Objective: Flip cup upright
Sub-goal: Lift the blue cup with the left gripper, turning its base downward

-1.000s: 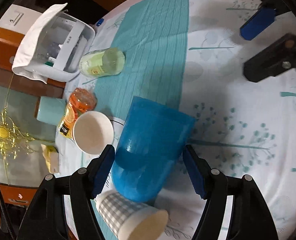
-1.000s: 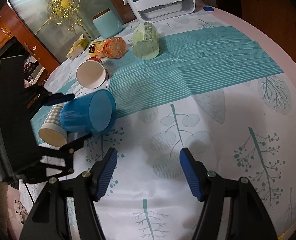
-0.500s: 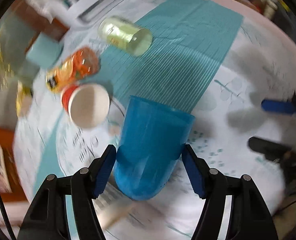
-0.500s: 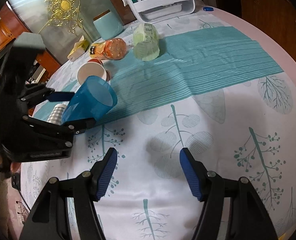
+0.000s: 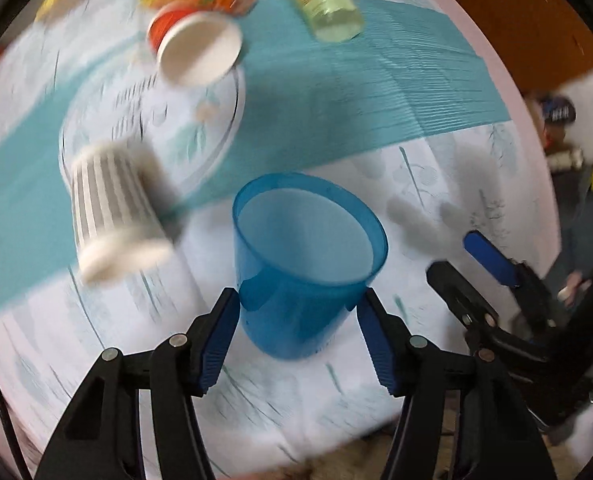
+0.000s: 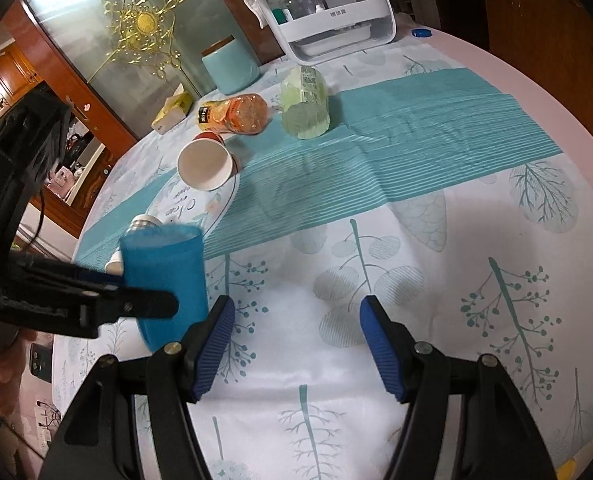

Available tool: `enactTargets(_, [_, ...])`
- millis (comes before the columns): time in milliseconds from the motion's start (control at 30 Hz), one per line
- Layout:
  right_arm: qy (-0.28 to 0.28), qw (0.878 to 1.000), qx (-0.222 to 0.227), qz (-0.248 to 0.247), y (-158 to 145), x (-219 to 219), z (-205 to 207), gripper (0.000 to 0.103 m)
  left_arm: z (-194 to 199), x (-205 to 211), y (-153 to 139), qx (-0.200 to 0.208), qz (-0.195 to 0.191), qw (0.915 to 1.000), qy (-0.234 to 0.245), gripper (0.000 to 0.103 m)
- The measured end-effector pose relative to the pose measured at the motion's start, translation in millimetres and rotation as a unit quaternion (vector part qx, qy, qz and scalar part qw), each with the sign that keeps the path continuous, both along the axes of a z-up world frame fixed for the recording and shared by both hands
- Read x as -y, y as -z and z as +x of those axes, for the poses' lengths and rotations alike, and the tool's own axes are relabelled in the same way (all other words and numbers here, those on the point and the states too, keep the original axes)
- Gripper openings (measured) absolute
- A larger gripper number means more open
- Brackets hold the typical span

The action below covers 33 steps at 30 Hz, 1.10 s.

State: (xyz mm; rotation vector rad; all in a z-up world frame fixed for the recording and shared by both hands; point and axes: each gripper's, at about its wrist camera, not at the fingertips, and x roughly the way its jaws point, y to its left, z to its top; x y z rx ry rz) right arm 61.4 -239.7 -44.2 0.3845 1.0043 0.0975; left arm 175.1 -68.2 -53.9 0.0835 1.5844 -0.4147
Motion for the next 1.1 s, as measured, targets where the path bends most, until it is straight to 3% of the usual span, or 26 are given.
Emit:
enactTargets(133, [-0.001, 1.000, 0.005, -0.002, -4, 0, -4, 0.065, -13, -19, 4, -0.032, -0.026, 0.9977, -0.055, 0.059])
enactTargets(500, [-0.006, 1.000, 0.006, -0.007, -5, -4, -6, 0.065, 13, -32, 16, 0.013, -0.058, 0.9907, -0.123, 0.058])
enactTargets(867, [-0.007, 1.000, 0.001, -0.005, -1, -6, -6, 0.065, 17, -28, 30, 0.010, -0.073, 0.9900, -0.120, 0.063])
enactTargets(967, [-0.011, 1.000, 0.001, -0.006, -1, -8, -6, 0.065, 16, -20, 32, 0.016, -0.059, 0.9927, -0.104, 0.070])
enactTargets(1100, [-0.009, 1.000, 0.002, -0.006, -2, -6, -7, 0.065, 17, -9, 38, 0.015, -0.056, 0.9943, -0.090, 0.070])
